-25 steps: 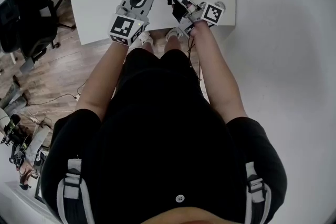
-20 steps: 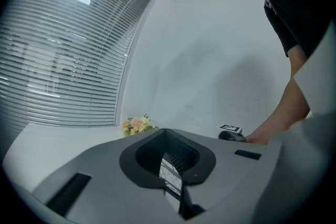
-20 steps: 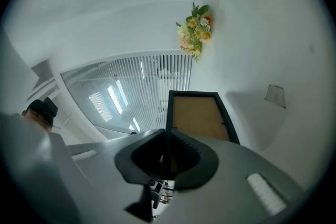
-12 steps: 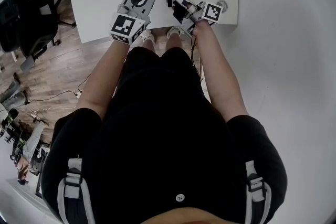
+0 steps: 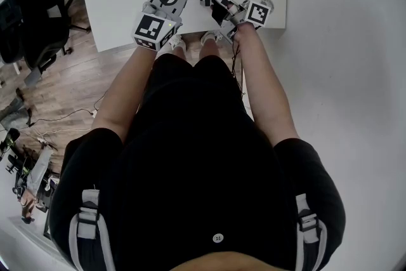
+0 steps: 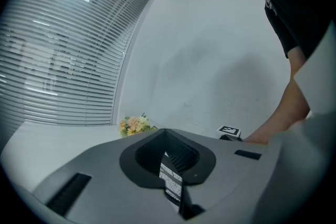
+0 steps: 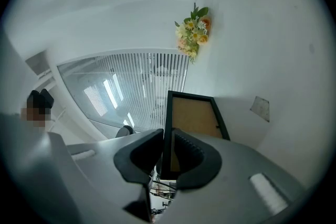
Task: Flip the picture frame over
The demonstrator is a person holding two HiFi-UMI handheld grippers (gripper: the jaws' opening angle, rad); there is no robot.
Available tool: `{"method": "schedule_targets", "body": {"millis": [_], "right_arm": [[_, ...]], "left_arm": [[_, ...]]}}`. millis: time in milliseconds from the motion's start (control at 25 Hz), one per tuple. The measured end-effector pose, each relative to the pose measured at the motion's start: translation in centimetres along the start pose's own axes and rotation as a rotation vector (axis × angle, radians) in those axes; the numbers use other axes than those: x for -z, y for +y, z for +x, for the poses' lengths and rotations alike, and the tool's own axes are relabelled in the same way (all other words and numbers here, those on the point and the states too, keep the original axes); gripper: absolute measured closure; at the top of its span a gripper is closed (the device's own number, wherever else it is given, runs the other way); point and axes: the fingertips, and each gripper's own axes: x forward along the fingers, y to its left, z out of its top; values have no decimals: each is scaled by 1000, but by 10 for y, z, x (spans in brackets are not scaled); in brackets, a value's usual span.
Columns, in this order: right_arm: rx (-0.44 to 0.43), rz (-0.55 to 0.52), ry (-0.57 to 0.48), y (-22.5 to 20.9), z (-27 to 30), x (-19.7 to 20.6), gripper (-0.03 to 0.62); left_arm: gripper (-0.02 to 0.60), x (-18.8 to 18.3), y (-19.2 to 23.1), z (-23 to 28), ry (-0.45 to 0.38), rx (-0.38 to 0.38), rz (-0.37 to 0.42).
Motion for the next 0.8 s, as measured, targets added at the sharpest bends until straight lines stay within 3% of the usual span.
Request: {"method": "schedule_targets", "body": {"millis": [200, 400, 800], "right_arm": [[30, -45, -5, 0, -5, -7, 526], [114, -164, -2, -1, -12, -20, 490], [193, -185, -21, -17, -25, -34, 499]], "left_arm": [[575, 0, -1, 3, 4, 5, 2], [575, -6, -3, 5, 10, 11, 3], [575, -10, 3, -1, 26, -1, 13]]}}
